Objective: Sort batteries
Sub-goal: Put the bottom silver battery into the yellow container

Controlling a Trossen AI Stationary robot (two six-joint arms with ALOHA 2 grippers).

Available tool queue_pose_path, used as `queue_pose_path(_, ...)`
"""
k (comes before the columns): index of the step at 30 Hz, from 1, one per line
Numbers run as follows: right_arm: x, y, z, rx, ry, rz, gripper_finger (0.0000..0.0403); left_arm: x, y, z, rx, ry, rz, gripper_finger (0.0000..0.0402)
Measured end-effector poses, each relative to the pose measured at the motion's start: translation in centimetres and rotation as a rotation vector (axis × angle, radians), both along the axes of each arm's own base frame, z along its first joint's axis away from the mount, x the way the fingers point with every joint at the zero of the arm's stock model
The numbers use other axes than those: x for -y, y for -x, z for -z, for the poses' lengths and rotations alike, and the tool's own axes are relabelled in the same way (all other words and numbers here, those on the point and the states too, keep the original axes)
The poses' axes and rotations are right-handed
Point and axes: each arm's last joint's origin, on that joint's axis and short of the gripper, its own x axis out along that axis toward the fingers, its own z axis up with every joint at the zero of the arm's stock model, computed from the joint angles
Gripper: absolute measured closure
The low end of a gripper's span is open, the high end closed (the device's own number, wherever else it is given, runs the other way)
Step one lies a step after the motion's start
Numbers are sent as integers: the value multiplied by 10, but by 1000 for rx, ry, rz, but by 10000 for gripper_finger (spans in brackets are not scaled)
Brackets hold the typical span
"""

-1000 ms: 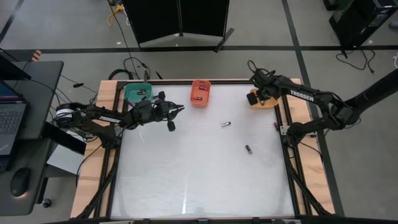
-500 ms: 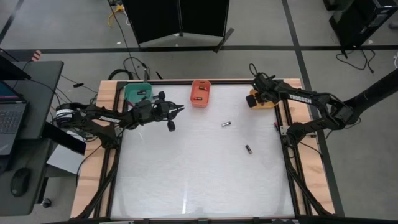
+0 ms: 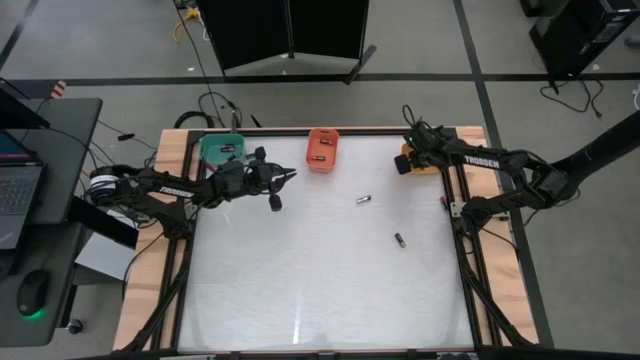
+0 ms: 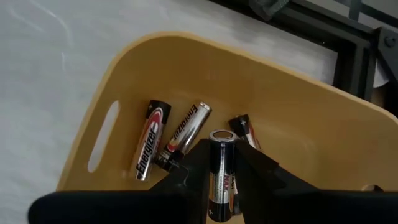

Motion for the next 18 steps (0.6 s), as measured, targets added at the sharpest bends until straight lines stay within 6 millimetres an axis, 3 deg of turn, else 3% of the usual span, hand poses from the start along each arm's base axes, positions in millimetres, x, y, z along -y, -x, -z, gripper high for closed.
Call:
queue_pose_path(11,0,0,4,33,24,9,290,0,0,0,0,-1,0,351)
queue_pose_path(18,8,-7,-14,22,41,-24,262,0,0,0,0,-1,0,351)
